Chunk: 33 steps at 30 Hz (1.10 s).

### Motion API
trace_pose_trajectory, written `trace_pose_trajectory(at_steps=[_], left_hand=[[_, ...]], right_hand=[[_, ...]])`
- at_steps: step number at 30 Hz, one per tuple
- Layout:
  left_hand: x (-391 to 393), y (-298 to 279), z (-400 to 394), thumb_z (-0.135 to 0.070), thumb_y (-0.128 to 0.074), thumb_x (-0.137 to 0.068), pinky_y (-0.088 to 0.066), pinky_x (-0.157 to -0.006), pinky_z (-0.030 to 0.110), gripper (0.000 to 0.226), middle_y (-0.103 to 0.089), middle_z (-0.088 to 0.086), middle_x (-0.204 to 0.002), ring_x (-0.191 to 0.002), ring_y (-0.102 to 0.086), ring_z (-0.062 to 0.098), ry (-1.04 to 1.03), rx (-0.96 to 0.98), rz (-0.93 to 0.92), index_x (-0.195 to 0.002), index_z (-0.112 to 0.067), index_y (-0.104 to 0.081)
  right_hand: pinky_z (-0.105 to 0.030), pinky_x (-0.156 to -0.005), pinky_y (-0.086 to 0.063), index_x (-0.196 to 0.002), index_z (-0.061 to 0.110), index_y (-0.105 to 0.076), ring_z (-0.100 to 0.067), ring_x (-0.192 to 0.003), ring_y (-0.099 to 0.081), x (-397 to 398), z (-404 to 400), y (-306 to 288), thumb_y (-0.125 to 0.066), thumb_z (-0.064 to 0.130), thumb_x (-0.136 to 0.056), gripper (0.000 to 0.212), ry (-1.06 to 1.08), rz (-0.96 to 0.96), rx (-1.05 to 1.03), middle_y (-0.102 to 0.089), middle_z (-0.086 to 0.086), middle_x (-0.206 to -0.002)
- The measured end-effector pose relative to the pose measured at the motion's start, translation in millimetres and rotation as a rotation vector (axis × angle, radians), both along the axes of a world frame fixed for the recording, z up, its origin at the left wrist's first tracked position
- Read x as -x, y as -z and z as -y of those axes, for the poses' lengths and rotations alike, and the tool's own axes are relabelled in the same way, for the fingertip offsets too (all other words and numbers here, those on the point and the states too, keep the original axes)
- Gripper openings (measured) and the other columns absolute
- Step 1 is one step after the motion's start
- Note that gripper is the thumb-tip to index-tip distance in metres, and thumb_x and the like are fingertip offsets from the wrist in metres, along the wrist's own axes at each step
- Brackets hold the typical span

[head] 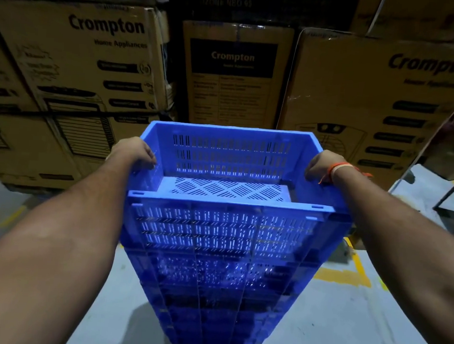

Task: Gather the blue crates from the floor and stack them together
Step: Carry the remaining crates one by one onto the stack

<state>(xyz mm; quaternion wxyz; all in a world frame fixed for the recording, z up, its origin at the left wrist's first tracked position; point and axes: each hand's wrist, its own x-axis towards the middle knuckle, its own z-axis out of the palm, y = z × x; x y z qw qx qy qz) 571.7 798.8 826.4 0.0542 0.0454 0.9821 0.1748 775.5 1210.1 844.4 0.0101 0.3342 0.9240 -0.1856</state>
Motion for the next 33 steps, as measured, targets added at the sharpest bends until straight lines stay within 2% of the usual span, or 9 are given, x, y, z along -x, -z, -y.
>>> trace_pose_trajectory(at_steps=[4, 8, 12, 17, 22, 25, 29, 33], left_hand=[[-6.8, 3.2, -0.9, -0.034, -0.083, -0.059, -0.053, -0.064, 0.027, 0.011, -0.072, -0.007, -0.08, -0.078, -0.067, 0.017, -0.033, 0.014, -0.038, -0.067, -0.033, -0.076], [-6.9, 0.8, 2.5, -0.032, -0.083, -0.062, -0.059, -0.07, 0.027, 0.008, -0.072, -0.011, -0.073, -0.071, -0.069, 0.013, -0.004, 0.003, -0.004, -0.068, -0.032, -0.077], [-6.3, 1.1, 0.0, -0.034, -0.08, -0.055, -0.055, -0.064, 0.026, 0.012, -0.072, -0.007, -0.077, -0.073, -0.068, 0.018, -0.014, 0.026, -0.012, -0.067, -0.035, -0.076], [-4.8, 0.0, 1.6, -0.03, -0.085, -0.062, -0.06, -0.079, 0.031, 0.011, -0.073, -0.012, -0.073, -0.077, -0.069, 0.013, 0.021, -0.016, 0.0, -0.071, -0.029, -0.078], [-4.3, -1.4, 1.1, -0.03, -0.086, -0.062, -0.06, -0.082, 0.032, 0.013, -0.073, -0.011, -0.073, -0.079, -0.069, 0.014, 0.039, -0.012, 0.002, -0.072, -0.027, -0.078], [-3.9, -0.6, 1.0, -0.03, -0.086, -0.06, -0.06, -0.077, 0.033, 0.013, -0.074, -0.008, -0.075, -0.076, -0.07, 0.016, 0.017, -0.013, -0.003, -0.069, -0.028, -0.078], [-7.4, 0.8, -0.7, -0.029, -0.085, -0.062, -0.054, -0.061, 0.029, 0.01, -0.073, -0.006, -0.076, -0.072, -0.068, 0.014, -0.004, -0.011, -0.02, -0.068, -0.029, -0.077], [-7.6, 1.9, -0.7, -0.031, -0.083, -0.063, -0.053, -0.061, 0.028, 0.009, -0.072, -0.006, -0.078, -0.073, -0.068, 0.014, 0.006, 0.018, -0.02, -0.069, -0.029, -0.077]], right_hand=[[-0.036, -0.073, -0.061, -0.083, 0.015, -0.078, -0.022, -0.072, -0.071, 2.7, -0.8, -2.9, -0.077, 0.017, -0.066, 0.017, -0.013, -0.007, -0.003, -0.075, -0.006, -0.082], [-0.03, -0.063, -0.058, -0.079, 0.018, -0.077, -0.023, -0.069, -0.07, 1.7, -3.2, 1.2, -0.077, 0.017, -0.067, 0.012, -0.025, -0.031, 0.022, -0.074, -0.005, -0.081], [-0.034, -0.066, -0.059, -0.079, 0.017, -0.078, -0.025, -0.071, -0.07, 6.2, -9.2, 4.0, -0.079, 0.014, -0.067, 0.012, -0.008, -0.059, 0.059, -0.075, -0.007, -0.082], [-0.03, -0.062, -0.056, -0.08, 0.019, -0.078, -0.025, -0.071, -0.07, 7.3, -11.8, 3.8, -0.079, 0.015, -0.068, 0.013, -0.022, -0.054, 0.064, -0.074, -0.005, -0.083], [-0.03, -0.061, -0.055, -0.085, 0.015, -0.079, -0.028, -0.069, -0.069, 9.4, -15.2, 2.4, -0.079, 0.013, -0.069, 0.016, -0.043, -0.061, 0.083, -0.075, -0.009, -0.084], [-0.031, -0.063, -0.056, -0.083, 0.016, -0.079, -0.027, -0.066, -0.067, 9.9, -14.7, 3.9, -0.079, 0.014, -0.069, 0.014, -0.036, -0.063, 0.085, -0.074, -0.008, -0.083], [-0.033, -0.067, -0.057, -0.08, 0.017, -0.079, -0.025, -0.064, -0.067, 10.3, -13.1, 5.2, -0.079, 0.016, -0.069, 0.011, -0.026, -0.076, 0.057, -0.074, -0.006, -0.082], [-0.039, -0.073, -0.061, -0.079, 0.017, -0.078, -0.025, -0.067, -0.07, 10.6, -10.3, 6.7, -0.08, 0.019, -0.067, 0.013, -0.013, -0.037, 0.008, -0.074, -0.006, -0.081]])
